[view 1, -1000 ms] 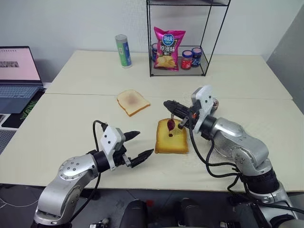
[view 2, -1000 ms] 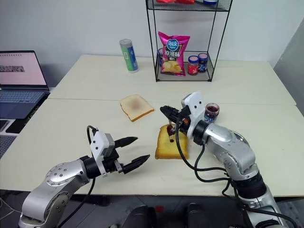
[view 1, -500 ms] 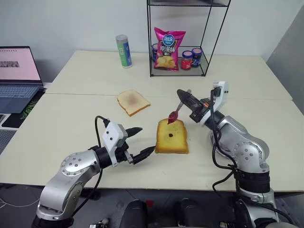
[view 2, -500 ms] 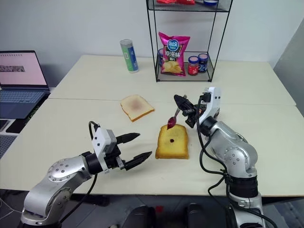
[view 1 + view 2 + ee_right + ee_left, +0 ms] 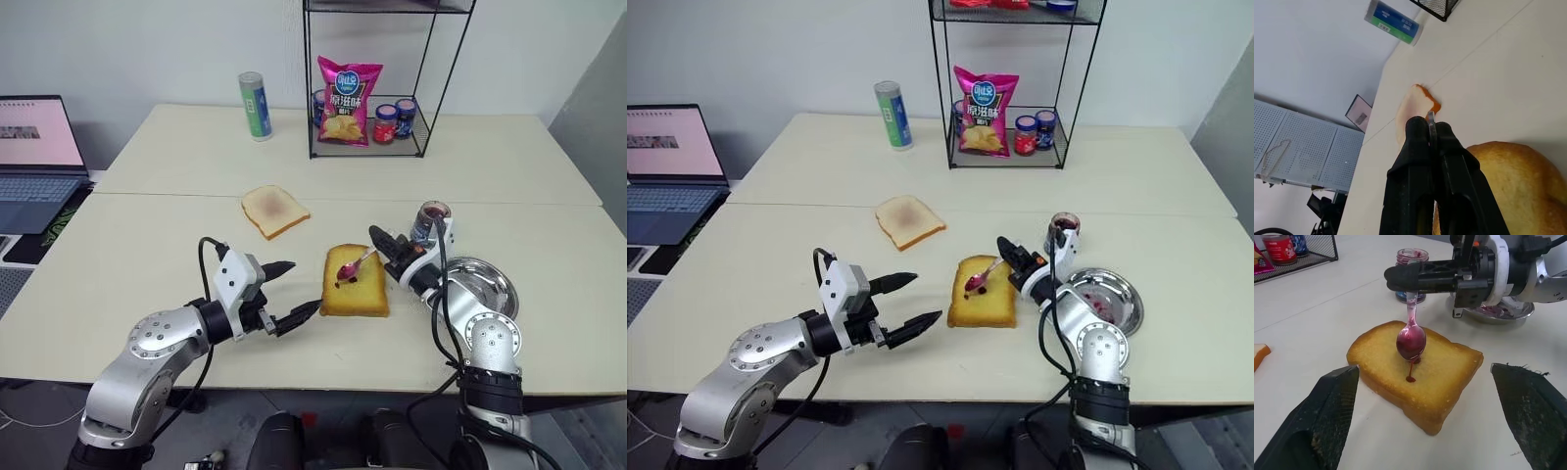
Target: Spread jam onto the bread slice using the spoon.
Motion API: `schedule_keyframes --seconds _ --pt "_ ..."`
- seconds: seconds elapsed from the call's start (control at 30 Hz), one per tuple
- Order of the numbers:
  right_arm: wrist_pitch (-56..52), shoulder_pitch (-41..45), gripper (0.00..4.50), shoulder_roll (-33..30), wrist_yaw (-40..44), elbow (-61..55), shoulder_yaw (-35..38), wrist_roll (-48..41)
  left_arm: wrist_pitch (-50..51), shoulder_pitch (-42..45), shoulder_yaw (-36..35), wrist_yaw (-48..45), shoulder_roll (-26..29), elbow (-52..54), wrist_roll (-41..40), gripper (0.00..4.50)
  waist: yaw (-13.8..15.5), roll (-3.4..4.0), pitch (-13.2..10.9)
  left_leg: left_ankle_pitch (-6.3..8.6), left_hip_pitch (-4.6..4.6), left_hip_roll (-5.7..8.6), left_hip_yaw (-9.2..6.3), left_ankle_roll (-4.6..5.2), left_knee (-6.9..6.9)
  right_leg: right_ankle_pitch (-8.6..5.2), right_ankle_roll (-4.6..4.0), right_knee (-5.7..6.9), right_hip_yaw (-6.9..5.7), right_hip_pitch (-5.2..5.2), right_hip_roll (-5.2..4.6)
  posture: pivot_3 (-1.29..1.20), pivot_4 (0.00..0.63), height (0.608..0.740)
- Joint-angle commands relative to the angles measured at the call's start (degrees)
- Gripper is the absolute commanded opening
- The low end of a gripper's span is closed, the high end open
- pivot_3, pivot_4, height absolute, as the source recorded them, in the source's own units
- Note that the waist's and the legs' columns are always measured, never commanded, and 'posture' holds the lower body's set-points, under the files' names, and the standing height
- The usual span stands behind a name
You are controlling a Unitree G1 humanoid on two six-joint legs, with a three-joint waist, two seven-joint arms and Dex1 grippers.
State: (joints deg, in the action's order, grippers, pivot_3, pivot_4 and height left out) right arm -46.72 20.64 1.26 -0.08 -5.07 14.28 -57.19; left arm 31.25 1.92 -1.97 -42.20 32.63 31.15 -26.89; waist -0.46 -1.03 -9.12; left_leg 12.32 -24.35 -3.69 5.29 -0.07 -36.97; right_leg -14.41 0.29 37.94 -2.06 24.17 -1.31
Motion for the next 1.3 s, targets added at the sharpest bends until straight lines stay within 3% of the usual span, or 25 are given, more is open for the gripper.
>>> schedule_keyframes --seconds 0.03,0.23,0.47,0.73,0.97,1.3 --pt "2.36 -0.38 0.03 -2.52 3.33 -0.38 -1.73 4.05 -0.21 0.51 0.01 0.15 0.63 1.65 -0.55 4.50 -0.02 0.00 0.00 0.00 0.00 0.00 0.00 0.00 0.00 0.00 0.00 0.00 0.00 0.00 0.00 0.00 0.150 0.740" --pt "5.20 0.72 0.03 -6.53 5.79 -0.03 -1.58 8.27 -0.60 1.02 0.49 0.21 0.44 1.07 -0.24 4.50 0.01 0.00 0.00 0.00 0.00 -0.01 -0.01 0.00 -0.01 0.00 0.00 0.02 -0.01 0.00 0.01 0.00 0.150 0.740" --pt "4.24 2.84 0.03 -8.88 6.88 -2.20 -0.94 7.26 -1.32 1.87 0.89 -0.42 0.52 -0.29 0.09 4.50 0.04 0.00 0.00 0.00 0.01 0.01 0.01 0.00 0.00 0.00 0.01 0.01 0.00 0.00 0.03 0.00 0.150 0.740" --pt "-0.02 5.92 0.03 -3.06 3.82 -5.66 -0.07 -2.86 -1.69 2.52 0.90 -1.28 0.64 -1.24 0.18 4.50 -0.06 0.00 0.00 0.00 0.01 -0.08 -0.01 0.00 0.04 -0.01 -0.01 0.03 0.01 0.03 0.03 0.00 0.150 0.740" --pt "1.59 3.67 0.03 -1.33 6.63 -0.45 -4.09 2.47 -1.41 1.85 0.94 -0.87 0.64 -0.34 0.10 4.50 0.07 0.00 0.00 0.00 -0.01 -0.02 -0.04 0.00 0.04 -0.01 -0.02 -0.01 -0.03 0.01 0.04 0.00 0.150 0.740" --pt "2.11 -1.21 0.03 -8.31 9.99 -1.17 -2.54 6.97 -1.38 1.49 1.15 -0.88 1.20 -0.08 -0.05 4.50 0.13 0.00 0.00 0.00 -0.04 -0.01 -0.01 0.00 0.03 0.00 0.01 -0.06 -0.02 0.02 0.00 0.00 0.150 0.740"
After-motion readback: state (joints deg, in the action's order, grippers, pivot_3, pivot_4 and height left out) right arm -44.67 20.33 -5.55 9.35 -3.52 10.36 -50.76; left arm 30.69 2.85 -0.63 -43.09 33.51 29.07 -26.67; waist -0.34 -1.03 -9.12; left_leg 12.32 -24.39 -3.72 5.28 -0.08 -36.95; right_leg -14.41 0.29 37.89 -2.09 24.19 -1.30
